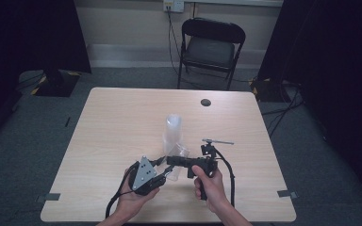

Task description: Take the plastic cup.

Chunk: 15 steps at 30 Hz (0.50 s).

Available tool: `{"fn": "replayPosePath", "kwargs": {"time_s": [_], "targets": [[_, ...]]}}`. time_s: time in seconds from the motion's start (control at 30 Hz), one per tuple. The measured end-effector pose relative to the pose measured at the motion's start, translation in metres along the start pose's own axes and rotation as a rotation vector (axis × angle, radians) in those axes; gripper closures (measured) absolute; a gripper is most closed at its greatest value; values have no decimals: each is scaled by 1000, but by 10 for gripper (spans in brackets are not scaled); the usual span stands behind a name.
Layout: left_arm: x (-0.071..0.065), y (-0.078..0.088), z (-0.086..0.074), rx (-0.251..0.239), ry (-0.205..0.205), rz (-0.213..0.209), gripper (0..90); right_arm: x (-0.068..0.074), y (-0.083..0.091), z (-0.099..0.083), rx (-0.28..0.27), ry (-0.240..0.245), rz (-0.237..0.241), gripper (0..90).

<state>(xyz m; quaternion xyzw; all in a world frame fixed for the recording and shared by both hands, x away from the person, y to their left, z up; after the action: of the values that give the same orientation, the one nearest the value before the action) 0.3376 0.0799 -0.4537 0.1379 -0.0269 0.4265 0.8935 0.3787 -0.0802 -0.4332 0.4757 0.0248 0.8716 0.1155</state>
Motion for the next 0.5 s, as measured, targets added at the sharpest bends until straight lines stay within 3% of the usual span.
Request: {"fn": "replayPosePath", "kwargs": {"time_s": [0.1, 0.2, 0.3, 0.5], "targets": [[2, 1, 0, -14, 7, -7, 708, 0, 0, 0, -2, -1, 2, 471], [5, 2, 2, -20, -9, -17, 759, -1, 0, -1, -2, -1, 8, 392], [5, 2, 0, -2, -11, -25, 791, -1, -3, -3, 10, 14, 4, 349], [5, 2, 0, 3, 14, -44, 816, -2, -5, -4, 17, 38, 0, 284]]}}
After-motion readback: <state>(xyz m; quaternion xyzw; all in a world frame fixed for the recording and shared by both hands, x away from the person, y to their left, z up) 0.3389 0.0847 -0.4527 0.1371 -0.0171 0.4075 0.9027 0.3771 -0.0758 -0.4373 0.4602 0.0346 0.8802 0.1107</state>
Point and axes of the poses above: each handheld gripper's, and its own axes: y roughly backward along the jaws, z roughly out of its top, x roughly to its left, the point moved 4 cm from there along -y, roughly forward along the jaws, and after that the axes turned 7 degrees about z, right-handed, at the moved point
